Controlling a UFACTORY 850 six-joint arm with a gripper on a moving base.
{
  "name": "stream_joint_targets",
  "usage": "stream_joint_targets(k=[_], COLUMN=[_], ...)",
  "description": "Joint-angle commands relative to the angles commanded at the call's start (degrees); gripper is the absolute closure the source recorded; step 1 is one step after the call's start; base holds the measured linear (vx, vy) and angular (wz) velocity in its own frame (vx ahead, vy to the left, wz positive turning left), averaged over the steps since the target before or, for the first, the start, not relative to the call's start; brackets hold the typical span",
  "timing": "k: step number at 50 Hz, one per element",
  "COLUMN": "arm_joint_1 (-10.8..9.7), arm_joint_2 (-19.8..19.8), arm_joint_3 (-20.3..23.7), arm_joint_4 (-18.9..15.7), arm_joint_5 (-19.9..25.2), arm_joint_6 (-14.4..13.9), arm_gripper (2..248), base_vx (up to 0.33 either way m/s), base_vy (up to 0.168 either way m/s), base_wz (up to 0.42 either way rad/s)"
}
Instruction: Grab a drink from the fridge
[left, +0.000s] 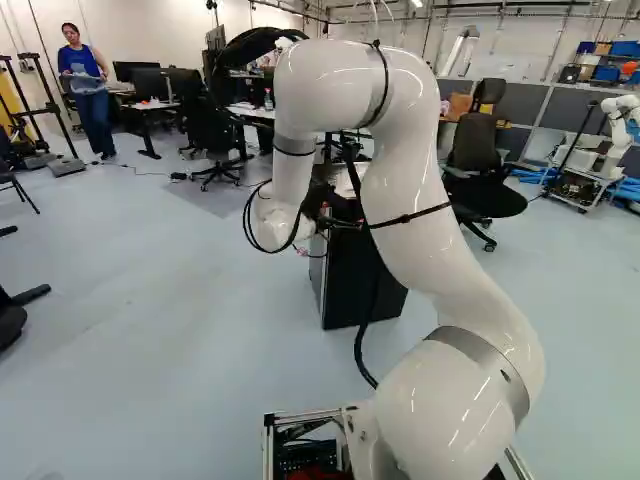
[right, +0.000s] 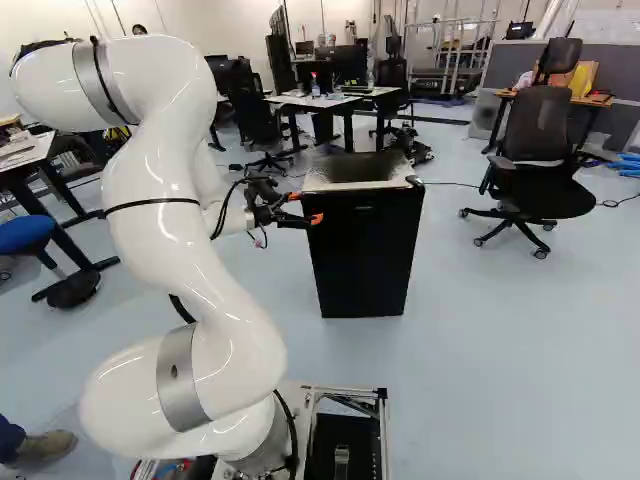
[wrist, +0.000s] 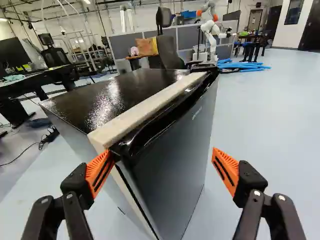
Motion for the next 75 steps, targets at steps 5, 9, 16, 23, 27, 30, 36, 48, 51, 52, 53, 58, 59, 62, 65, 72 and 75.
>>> stream_joint_targets(k=[5, 9, 16, 23, 27, 30, 36, 48, 51, 52, 53, 58, 59, 62, 65, 72, 75], arm_joint_1=[0.1, 0.3, 0.6, 0.9, 1.2, 1.3, 1.7, 2.5, 2.8, 2.8, 2.9, 3.2, 3.3, 3.6, 3.8, 4.3, 4.4], arm_joint_2=[0.3, 0.6, 1.2, 2.0, 2.4, 2.8, 3.5, 4.8, 5.0, 5.1, 5.1, 5.1, 5.1, 5.2, 5.2, 5.0, 4.8], arm_joint_3=[0.6, 1.1, 2.3, 3.6, 4.4, 5.0, 6.3, 8.8, 9.2, 9.3, 9.4, 9.4, 9.4, 9.4, 9.5, 9.1, 8.8], arm_joint_4=[0.2, 0.4, 0.8, 1.1, 1.4, 1.5, 1.9, 2.7, 2.9, 3.0, 3.0, 3.4, 3.5, 3.7, 3.9, 4.4, 4.6], arm_joint_5=[0.0, 0.0, 0.0, 0.0, 0.0, 0.0, 0.0, 0.0, 0.0, 0.0, 0.0, 0.0, 0.0, 0.0, 0.0, 0.0, 0.0], arm_joint_6=[0.0, 0.0, 0.0, 0.0, 0.0, 0.0, 0.0, 0.0, 0.0, 0.0, 0.0, 0.0, 0.0, 0.0, 0.0, 0.0, 0.0], arm_gripper=[3, 3, 3, 3, 3, 3, 3, 3, 3, 3, 3, 3, 3, 3, 3, 3, 3], base_vx=[0.000, 0.000, 0.000, 0.000, 0.000, 0.000, 0.000, 0.000, 0.000, 0.000, 0.000, 0.000, 0.000, 0.000, 0.000, 0.000, 0.000], base_vy=[0.000, 0.000, 0.000, 0.000, 0.000, 0.000, 0.000, 0.000, 0.000, 0.000, 0.000, 0.000, 0.000, 0.000, 0.000, 0.000, 0.000], base_wz=[0.000, 0.000, 0.000, 0.000, 0.000, 0.000, 0.000, 0.000, 0.000, 0.000, 0.000, 0.000, 0.000, 0.000, 0.000, 0.000, 0.000])
